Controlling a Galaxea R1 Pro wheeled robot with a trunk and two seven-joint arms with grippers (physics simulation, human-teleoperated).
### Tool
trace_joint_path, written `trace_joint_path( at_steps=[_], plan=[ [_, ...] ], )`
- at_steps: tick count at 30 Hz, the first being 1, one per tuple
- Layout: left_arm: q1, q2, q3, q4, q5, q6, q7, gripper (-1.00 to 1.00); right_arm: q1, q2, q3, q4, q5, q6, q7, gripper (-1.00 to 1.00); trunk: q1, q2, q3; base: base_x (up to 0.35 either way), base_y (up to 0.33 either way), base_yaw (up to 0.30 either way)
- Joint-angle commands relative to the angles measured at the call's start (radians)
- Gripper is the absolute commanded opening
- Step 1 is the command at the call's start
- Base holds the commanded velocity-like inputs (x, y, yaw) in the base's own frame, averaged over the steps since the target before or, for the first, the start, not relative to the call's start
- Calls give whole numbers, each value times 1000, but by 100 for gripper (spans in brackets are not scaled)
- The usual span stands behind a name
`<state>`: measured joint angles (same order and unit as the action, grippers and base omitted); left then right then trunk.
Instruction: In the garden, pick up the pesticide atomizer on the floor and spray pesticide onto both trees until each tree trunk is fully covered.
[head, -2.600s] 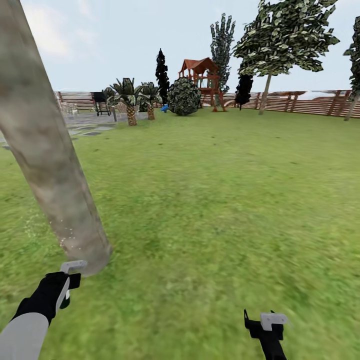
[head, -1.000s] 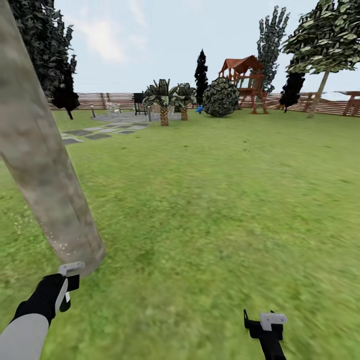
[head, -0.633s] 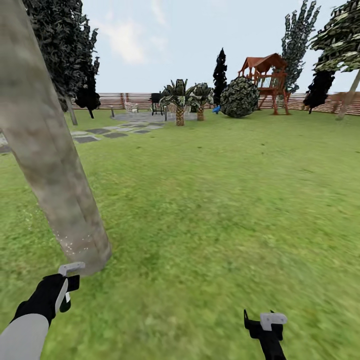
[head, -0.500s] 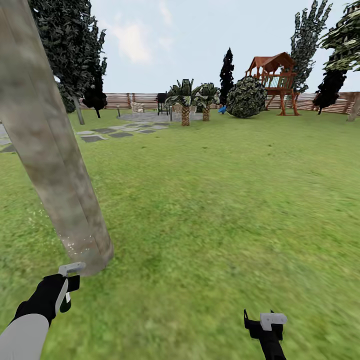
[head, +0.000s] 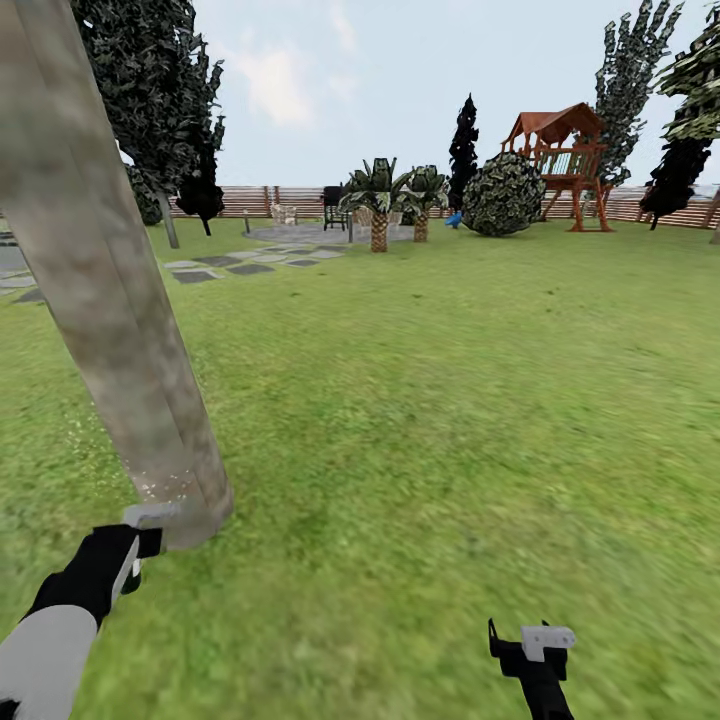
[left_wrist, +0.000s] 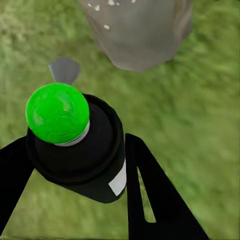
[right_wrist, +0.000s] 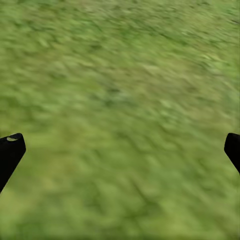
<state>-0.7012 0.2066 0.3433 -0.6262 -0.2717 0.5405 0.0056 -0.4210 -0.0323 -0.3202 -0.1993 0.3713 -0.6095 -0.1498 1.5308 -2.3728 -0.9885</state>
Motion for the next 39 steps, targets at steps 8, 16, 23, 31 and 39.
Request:
trace_joint_path(
  at_steps=[8,16,23,31,39],
  plan=[
    [-67,-100,10,-22,6,62,2,-100,-1,2,-3,1,11,-3,-7,100,0,0,-1,0,0,202],
    [-98,-21,14,-30,5,103,2,-100,-1,1,-3,1,11,-3,-7,100,0,0,-1,0,0,29],
    [-139,14,18,-45,7,189,-1,-100,-1,1,-3,1,11,-3,-7,100,0,0,-1,0,0,0],
    [-144,1,8,-47,5,192,0,-100,-1,1,-3,1,11,-3,-7,100,0,0,-1,0,0,17],
    [-135,-1,8,-47,3,190,0,-100,-1,2,-3,1,11,-3,-7,100,0,0,-1,129,-129,115]
  ],
)
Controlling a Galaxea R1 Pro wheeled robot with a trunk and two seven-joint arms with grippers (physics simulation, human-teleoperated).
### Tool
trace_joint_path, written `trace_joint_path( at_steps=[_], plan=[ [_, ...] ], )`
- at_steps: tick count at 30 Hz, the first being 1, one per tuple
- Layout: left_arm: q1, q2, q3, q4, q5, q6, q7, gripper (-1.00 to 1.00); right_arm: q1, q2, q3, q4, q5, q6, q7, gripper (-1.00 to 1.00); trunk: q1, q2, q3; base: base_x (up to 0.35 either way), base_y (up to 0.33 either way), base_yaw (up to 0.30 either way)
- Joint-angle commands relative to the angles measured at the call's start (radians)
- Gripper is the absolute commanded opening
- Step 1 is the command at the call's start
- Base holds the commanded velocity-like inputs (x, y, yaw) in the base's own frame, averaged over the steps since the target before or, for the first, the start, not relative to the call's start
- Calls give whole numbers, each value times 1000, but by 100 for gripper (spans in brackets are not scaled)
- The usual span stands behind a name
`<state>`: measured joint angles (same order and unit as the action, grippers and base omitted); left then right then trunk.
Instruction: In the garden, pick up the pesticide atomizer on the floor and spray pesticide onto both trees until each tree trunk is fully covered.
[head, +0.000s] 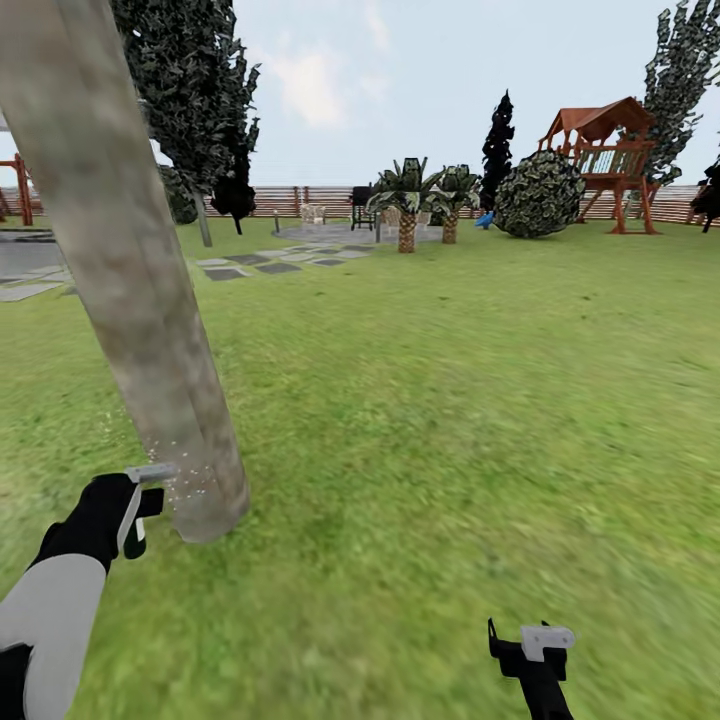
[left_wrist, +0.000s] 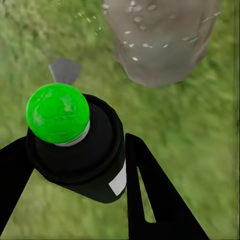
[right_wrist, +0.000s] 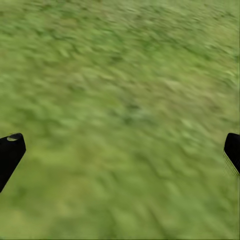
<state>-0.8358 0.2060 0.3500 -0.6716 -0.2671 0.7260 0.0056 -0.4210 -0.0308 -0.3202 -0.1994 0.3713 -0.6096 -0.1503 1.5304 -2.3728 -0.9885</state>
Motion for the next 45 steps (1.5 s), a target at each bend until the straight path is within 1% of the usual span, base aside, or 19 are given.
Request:
trace_joint_path(
  at_steps=[1,15,23,29,45],
  plan=[
    [0,0,2,-1,-1,4,1,-100,-1,0,-3,2,11,-2,-7,100,0,0,-1,174,-226,2],
    [1,1,7,-1,-1,4,2,-100,-1,0,-3,2,11,-2,-8,100,0,0,-1,36,-268,0],
    [1,1,11,-1,0,3,2,-100,-1,0,-3,2,11,-2,-8,100,0,0,-1,132,-265,19],
    [1,1,13,0,0,3,3,-100,-1,0,-3,2,11,-2,-8,100,0,0,-1,183,-224,255],
    [1,1,12,2,2,2,5,-100,-1,0,-3,2,11,-2,-8,100,0,0,-1,22,-275,259]
  ],
)
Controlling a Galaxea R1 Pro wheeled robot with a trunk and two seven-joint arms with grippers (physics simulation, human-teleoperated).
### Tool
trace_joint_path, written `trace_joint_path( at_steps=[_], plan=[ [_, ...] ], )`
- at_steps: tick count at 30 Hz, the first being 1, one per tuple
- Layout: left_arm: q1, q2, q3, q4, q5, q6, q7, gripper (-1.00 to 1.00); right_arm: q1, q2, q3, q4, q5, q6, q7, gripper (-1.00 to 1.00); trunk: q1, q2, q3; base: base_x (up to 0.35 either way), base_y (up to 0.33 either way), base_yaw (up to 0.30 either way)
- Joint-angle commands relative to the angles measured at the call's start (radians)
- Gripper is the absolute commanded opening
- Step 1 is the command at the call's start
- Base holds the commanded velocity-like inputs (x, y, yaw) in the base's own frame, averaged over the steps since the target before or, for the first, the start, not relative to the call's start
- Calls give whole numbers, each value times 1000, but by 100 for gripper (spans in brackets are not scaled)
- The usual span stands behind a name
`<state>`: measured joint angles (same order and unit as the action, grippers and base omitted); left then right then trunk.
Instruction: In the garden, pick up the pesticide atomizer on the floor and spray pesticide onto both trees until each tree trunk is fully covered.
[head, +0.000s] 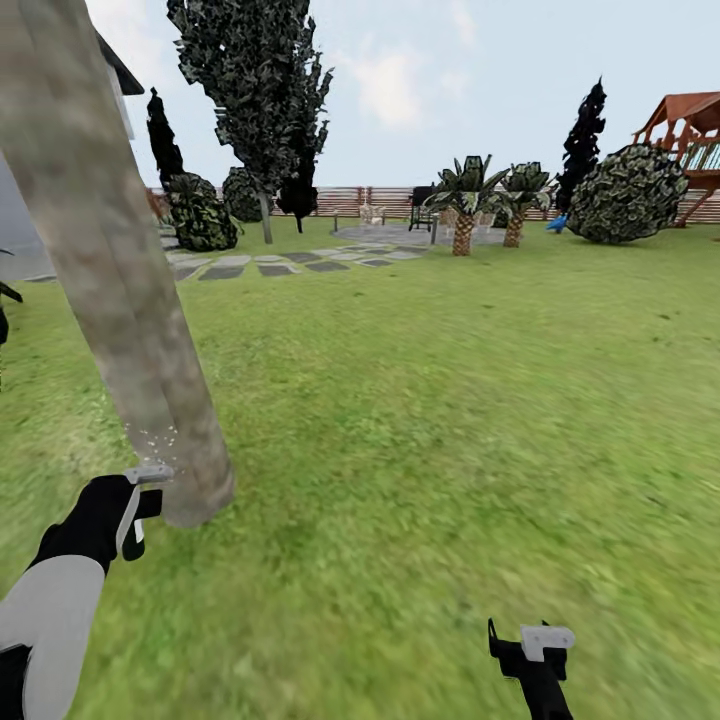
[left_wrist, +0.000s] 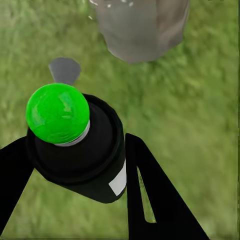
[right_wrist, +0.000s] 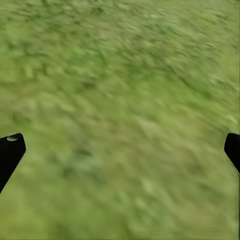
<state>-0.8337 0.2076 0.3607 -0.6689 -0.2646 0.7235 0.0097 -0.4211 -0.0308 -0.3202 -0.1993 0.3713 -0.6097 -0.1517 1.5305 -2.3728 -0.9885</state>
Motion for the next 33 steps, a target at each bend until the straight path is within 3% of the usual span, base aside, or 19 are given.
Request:
trace_joint_path(
  at_steps=[1,11,19,23,27,33],
  plan=[
    [-1,-1,1,-1,-1,4,1,-100,-1,0,-3,1,11,-2,-6,100,0,0,-1,152,-255,47],
    [-1,-1,1,2,-1,4,3,-100,-1,0,-3,1,10,-2,-6,100,0,0,-1,178,-237,5],
    [-1,-1,4,6,-2,4,3,-100,-1,0,-3,1,10,-2,-6,100,0,0,-1,16,-270,5],
    [-1,1,5,8,-3,4,5,-100,-1,1,-3,1,9,-2,-6,100,0,0,-1,82,-269,207],
    [-1,1,35,9,-2,0,8,-100,-1,1,-3,1,10,-2,-6,100,0,0,-1,224,-199,273],
    [2,0,34,12,-4,-4,11,-100,-1,2,-3,1,11,-2,-6,100,0,0,-1,283,-137,277]
  ],
)
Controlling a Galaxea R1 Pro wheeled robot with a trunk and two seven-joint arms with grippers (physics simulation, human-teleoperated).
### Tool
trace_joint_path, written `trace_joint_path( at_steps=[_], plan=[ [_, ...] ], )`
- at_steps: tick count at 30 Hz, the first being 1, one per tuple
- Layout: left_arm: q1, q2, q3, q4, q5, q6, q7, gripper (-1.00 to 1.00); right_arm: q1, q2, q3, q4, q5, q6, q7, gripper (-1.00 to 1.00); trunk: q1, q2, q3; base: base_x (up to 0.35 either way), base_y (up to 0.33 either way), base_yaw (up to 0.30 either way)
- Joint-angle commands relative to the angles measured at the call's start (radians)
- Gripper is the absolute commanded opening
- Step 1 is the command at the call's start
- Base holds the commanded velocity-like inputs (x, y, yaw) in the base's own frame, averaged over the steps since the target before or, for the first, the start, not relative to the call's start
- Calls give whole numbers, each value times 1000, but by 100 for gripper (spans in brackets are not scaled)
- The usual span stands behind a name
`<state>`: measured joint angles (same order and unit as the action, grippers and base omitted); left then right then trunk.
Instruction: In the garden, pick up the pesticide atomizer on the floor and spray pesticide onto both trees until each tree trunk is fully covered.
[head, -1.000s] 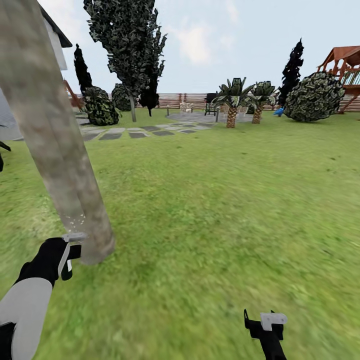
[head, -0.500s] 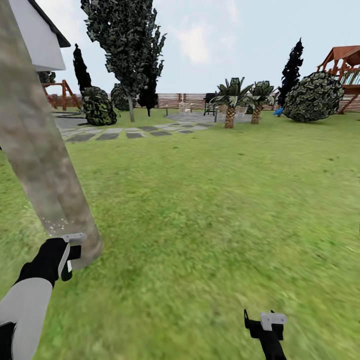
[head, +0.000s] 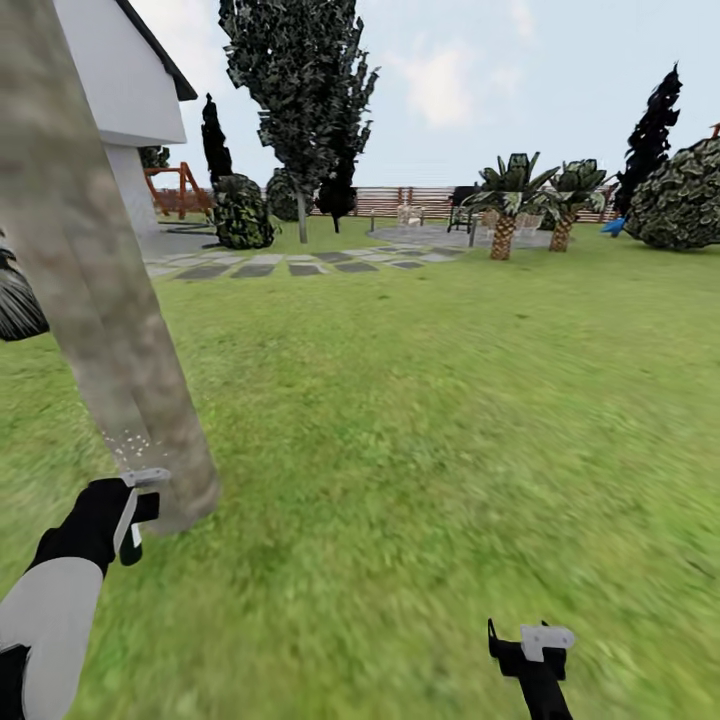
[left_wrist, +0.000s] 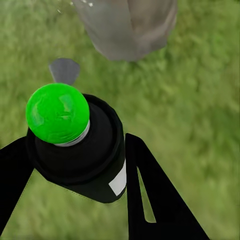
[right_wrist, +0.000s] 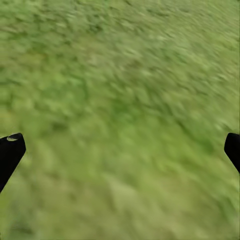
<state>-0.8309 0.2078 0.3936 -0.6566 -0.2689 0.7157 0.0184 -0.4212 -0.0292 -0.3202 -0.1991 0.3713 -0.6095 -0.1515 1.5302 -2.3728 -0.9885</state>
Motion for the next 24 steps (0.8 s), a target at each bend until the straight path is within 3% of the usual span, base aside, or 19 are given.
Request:
trace_joint_path(
  at_steps=[1,4,7,13,15,19,24],
  plan=[
    [-1,-2,-2,-1,-2,2,3,-100,-1,0,-4,1,11,-3,-6,100,0,0,-1,290,-132,187],
    [2,-1,-1,-1,-5,-1,3,-100,-1,0,-4,1,11,-3,-6,100,0,0,-1,285,-151,52],
    [37,0,5,11,-1,-92,7,-100,-1,0,-4,1,11,-3,-6,100,0,0,-1,281,-163,8],
    [68,4,10,87,-1,-132,7,-100,-1,0,-4,1,11,-3,-5,100,0,0,-1,270,-167,1],
    [81,6,27,95,-2,-157,8,-100,-1,0,-4,1,11,-3,-6,100,0,0,-1,237,-158,0],
    [137,20,112,97,-2,-188,5,-100,-1,0,-4,1,11,-3,-5,100,0,0,-1,74,-44,16],
    [142,13,125,98,0,-192,5,-100,-1,1,-4,1,11,-3,-5,100,0,0,-1,3,-2,245]
  ],
)
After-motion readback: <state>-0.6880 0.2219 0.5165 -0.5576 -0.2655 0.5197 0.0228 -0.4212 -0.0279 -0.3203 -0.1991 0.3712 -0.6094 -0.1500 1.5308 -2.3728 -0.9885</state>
